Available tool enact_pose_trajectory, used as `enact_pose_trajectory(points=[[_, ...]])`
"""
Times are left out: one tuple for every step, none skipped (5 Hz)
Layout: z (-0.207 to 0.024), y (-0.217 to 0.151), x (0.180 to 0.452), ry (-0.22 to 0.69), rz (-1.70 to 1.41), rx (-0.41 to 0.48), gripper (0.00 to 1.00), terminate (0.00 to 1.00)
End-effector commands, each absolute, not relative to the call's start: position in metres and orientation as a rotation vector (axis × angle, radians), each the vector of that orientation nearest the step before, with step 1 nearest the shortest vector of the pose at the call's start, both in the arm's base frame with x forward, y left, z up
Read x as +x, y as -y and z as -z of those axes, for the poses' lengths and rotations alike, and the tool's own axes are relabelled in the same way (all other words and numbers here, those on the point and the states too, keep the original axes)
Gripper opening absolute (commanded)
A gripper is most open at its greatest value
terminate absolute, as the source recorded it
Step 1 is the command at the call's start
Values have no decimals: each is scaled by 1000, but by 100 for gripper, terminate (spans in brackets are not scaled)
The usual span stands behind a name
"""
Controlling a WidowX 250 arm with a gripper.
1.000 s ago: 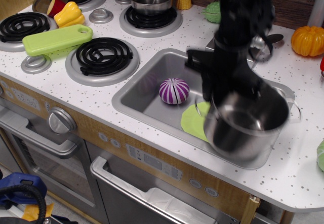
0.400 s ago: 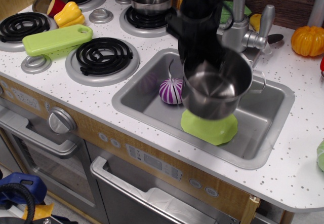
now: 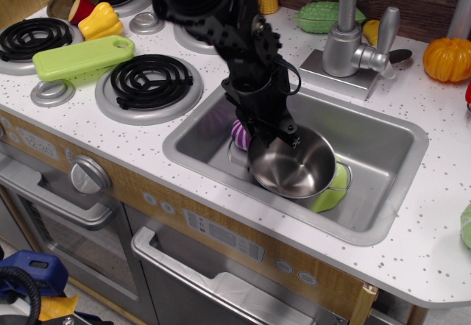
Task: Put pot in sink
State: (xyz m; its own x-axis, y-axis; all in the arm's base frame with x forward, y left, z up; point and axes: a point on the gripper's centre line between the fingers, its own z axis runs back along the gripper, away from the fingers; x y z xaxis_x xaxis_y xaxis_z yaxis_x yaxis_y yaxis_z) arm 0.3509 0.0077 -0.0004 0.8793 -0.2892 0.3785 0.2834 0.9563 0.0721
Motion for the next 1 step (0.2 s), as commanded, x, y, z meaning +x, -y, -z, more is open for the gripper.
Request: enact_pose_trajectory(points=[[-4,-13,354,446,291,12,100,100]])
